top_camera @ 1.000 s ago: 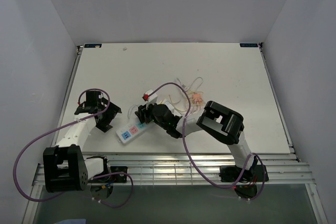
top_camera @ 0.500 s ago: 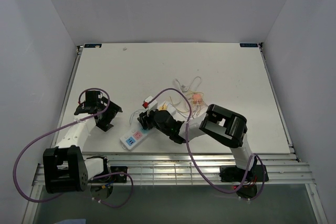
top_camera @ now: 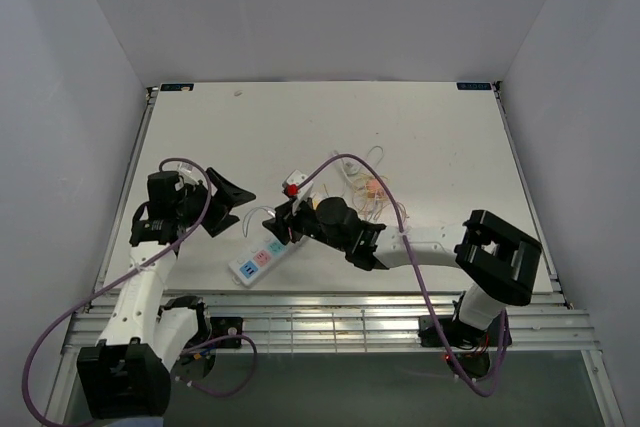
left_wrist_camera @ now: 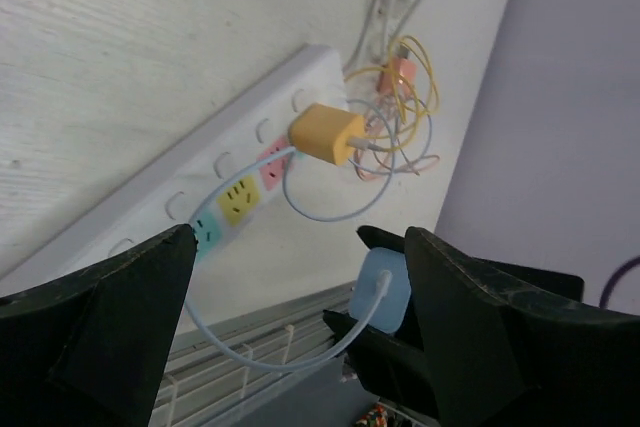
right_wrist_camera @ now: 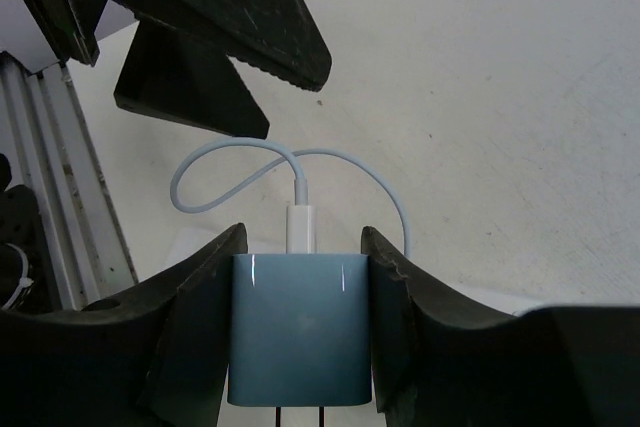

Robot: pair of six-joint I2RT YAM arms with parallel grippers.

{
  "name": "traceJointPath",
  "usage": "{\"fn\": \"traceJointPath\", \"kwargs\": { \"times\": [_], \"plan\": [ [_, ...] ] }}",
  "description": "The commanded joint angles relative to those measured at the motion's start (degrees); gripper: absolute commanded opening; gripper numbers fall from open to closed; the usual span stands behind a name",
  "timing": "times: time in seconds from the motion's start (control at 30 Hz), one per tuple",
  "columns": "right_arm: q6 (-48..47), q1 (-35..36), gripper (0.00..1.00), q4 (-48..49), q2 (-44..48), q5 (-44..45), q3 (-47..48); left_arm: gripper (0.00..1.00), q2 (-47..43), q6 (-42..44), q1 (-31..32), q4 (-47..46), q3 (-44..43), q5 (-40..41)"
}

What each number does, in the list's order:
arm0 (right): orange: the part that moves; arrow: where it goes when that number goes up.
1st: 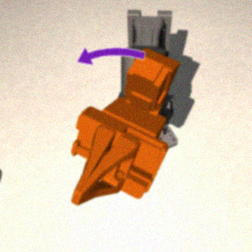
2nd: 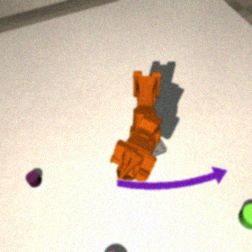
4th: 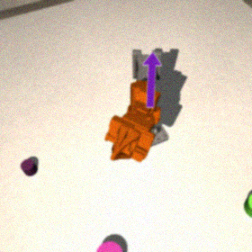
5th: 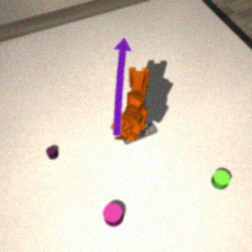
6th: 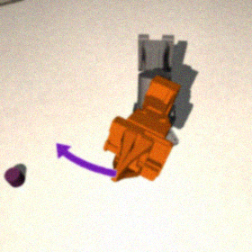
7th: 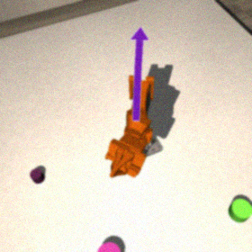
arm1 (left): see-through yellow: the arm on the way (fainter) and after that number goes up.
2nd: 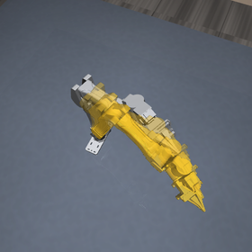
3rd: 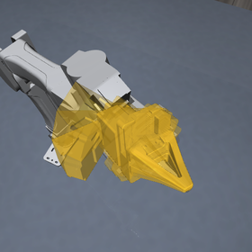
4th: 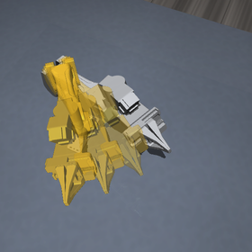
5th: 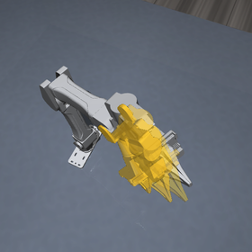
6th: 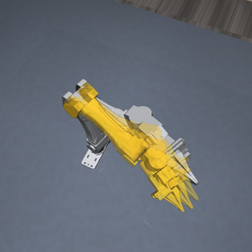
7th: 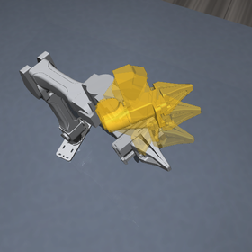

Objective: Insert the plug

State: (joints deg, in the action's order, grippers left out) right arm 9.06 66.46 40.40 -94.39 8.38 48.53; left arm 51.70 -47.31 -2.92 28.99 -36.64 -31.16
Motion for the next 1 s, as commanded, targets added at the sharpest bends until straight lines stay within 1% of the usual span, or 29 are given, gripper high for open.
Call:
{"fn": "traceJointPath", "kwargs": {
  "times": [0.0, 0.2, 0.3, 0.4, 0.43, 0.5, 0.53, 0.57, 0.6, 0.63, 0.67, 0.7, 0.77, 0.8, 0.83, 0.87, 0.97],
  "plan": [
    [1.40, 0.34, 0.08, -0.58, 4.55, -3.72, -2.30, 0.98, -4.58, 1.34, 0.54, -2.98, -0.45, -11.46],
    [1.31, 0.60, 0.08, -3.57, 7.37, -1.53, -2.66, 0.98, -10.38, 0.73, 0.89, -5.26, -1.06, -16.65],
    [1.31, 0.78, 0.08, -3.66, 8.08, -1.44, -2.65, 0.98, -10.48, 1.60, 1.95, -5.35, -0.89, -17.62],
    [1.84, 0.87, 0.08, -4.19, 8.61, -0.65, -2.22, 0.98, -9.43, 3.18, 5.55, -5.09, -0.54, -17.98],
    [2.10, 0.87, 0.08, -4.71, 8.69, -0.13, -1.61, 0.98, -8.73, 3.88, 7.73, -5.00, -0.45, -17.89],
    [2.19, 0.87, 0.08, -5.69, 9.05, 0.75, -1.25, 0.97, -8.11, 4.16, 10.81, -4.82, -0.62, -15.26],
    [2.19, 0.87, 0.08, -5.86, 9.31, 1.11, -1.16, 0.95, -7.41, 3.98, 14.48, -4.91, -0.71, -13.60],
    [2.19, 0.87, 0.08, -6.64, 9.57, 1.63, -0.73, 0.90, -6.97, 3.72, 16.17, -4.82, -0.88, -12.10],
    [2.10, 0.87, 0.08, -7.35, 10.10, 2.94, -0.37, 0.71, -6.27, 3.54, 17.32, -4.91, -0.89, -10.17],
    [2.02, 0.87, 0.08, -8.05, 10.45, 3.48, -0.20, 0.56, -5.83, 3.37, 18.29, -5.00, -1.06, -9.63],
    [2.01, 0.87, 0.08, -8.67, 10.63, 3.83, -0.11, 0.43, -4.87, 3.28, 19.34, -5.00, -1.24, -9.28],
    [1.75, 0.87, 0.08, -9.89, 11.33, 4.53, -0.28, 0.26, -4.68, 2.84, 19.53, -5.00, -1.59, -8.75],
    [1.66, 0.87, 0.08, -11.13, 11.95, 5.15, -0.98, 0.13, -5.12, 2.49, 19.79, -5.09, -2.99, -7.35],
    [1.66, 0.87, 0.08, -12.35, 12.73, 5.41, -2.03, 0.09, -5.38, 2.22, 19.71, -4.91, -3.52, -6.47],
    [1.58, 0.87, 0.08, -12.89, 13.26, 5.94, -2.65, 0.02, -5.38, 2.40, 19.79, -4.56, -4.31, -5.24],
    [1.75, 0.87, 0.08, -13.59, 13.70, 6.47, -3.26, 0.00, -5.30, 2.75, 19.88, -4.04, -5.97, -4.97],
    [1.75, 0.87, 0.08, -15.35, 16.16, 7.52, -5.72, 0.00, -4.42, 3.63, 19.88, -3.07, -8.61, -4.61]
  ]
}}
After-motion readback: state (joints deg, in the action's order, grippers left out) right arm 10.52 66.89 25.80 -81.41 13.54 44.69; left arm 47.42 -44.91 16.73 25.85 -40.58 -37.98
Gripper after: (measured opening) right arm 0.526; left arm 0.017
